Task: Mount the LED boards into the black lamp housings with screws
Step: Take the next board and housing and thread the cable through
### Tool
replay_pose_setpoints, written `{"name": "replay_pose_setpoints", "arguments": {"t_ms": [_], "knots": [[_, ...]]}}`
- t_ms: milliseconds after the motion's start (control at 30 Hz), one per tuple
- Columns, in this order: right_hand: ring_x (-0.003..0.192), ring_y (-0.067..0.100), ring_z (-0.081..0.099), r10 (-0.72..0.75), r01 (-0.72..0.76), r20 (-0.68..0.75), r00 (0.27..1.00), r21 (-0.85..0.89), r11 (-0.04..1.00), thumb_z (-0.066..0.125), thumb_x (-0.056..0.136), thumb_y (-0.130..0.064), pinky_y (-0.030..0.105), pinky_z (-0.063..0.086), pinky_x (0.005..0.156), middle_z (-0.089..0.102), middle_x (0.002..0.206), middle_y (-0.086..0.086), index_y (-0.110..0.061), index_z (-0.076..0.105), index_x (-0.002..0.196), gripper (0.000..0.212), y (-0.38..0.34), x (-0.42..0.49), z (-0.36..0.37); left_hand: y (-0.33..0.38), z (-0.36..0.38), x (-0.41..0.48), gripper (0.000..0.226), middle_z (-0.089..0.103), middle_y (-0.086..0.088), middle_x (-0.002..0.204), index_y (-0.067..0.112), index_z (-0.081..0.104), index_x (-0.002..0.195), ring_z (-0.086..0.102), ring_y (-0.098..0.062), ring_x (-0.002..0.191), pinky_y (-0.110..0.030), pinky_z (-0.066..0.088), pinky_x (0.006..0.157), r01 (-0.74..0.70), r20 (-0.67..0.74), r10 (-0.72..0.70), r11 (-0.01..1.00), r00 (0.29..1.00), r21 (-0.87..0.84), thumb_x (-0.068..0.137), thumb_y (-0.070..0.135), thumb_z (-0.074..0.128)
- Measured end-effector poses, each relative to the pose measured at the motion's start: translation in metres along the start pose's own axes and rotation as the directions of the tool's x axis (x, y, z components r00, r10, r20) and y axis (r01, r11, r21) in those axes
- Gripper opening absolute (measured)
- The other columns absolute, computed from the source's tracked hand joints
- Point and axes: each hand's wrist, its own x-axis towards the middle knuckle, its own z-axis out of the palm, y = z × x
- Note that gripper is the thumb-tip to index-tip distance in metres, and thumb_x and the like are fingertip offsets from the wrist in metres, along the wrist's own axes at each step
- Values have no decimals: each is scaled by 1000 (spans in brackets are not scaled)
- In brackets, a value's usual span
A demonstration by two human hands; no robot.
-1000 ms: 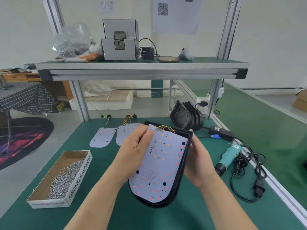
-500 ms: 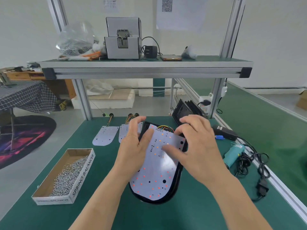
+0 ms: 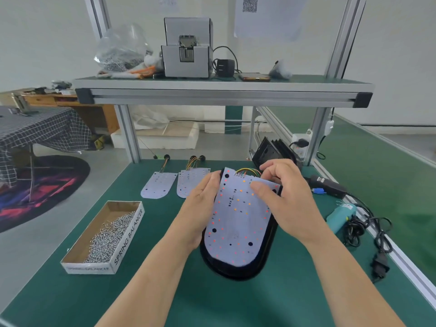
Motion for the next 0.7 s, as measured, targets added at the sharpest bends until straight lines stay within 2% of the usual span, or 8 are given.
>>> {"name": "replay_pose_setpoints", "arguments": {"t_ms": [67, 133, 233, 267, 333, 467, 600, 700], "knots": [[115, 10, 51, -31, 32, -38, 999, 29, 999, 67, 89, -18, 8, 34, 88, 54, 107, -7, -8, 55, 84, 16, 0, -1, 1, 2, -1, 0, 30, 72, 13, 117, 39, 69, 115, 66, -9, 115, -33, 52, 95, -9, -17, 9, 999, 1000, -49, 105, 46, 41], [117, 11, 48, -66, 66, -24, 998, 11, 998, 64, 88, -19, 9, 33, 90, 54, 106, -5, -6, 54, 84, 16, -2, -2, 3, -2, 1, 2, 28, 70, 14, 122, 45, 62, 124, 65, -10, 115, -40, 53, 99, -21, -63, 17, 998, 998, -64, 107, 41, 41], [120, 12, 44, -121, 123, 35, 992, -65, 990, 70, 90, -7, 8, 29, 94, 54, 110, 1, -6, 55, 85, 16, -1, -4, 9, 0, 4, 2, 31, 60, -8, 95, 56, 51, 115, 53, -24, 85, -55, 52, 81, -78, -146, 74, 997, 987, -25, 108, 30, 37], [122, 11, 43, -129, 133, 51, 990, -76, 988, 71, 90, -6, 8, 29, 95, 53, 113, 2, -7, 55, 86, 16, 0, -6, 10, 1, 3, 2, 31, 54, -10, 89, 52, 49, 110, 46, -27, 79, -53, 47, 72, -100, -160, 96, 995, 982, -23, 108, 24, 36], [126, 7, 42, -121, 127, 90, 989, -59, 990, 71, 89, -7, 8, 31, 94, 52, 117, -1, -10, 55, 84, 17, 1, -8, 9, 3, 1, 1, 31, 51, -11, 86, 44, 47, 103, 40, -28, 75, -46, 39, 67, -112, -135, 110, 994, 985, -4, 108, 17, 32], [124, 0, 46, -70, 73, 105, 992, -22, 997, 72, 87, -6, 5, 36, 83, 50, 124, -8, -12, 54, 83, 19, 6, -6, 4, 7, -3, -5, 31, 57, -5, 78, 24, 58, 91, 46, -21, 73, -30, 41, 58, -65, -26, 65, 998, 998, 15, 106, 12, 34], [120, 3, 49, -98, 100, 53, 994, -26, 995, 73, 86, -8, 8, 34, 89, 52, 119, -10, -13, 54, 83, 20, 6, -4, 4, 7, -9, -11, 13, 66, 1, 90, 29, 67, 100, 57, -14, 80, -31, 47, 74, -78, 68, 84, 994, 994, -79, 97, 33, 55], [122, 8, 52, -104, 97, 90, 990, 79, 992, 68, 88, -25, 13, 38, 92, 56, 121, -13, -18, 57, 84, 13, 8, -1, 4, 2, -11, -11, 8, 65, 2, 88, 31, 64, 98, 59, -14, 77, -26, 52, 69, -144, 41, 147, 987, 988, -65, 99, 23, 61]]}}
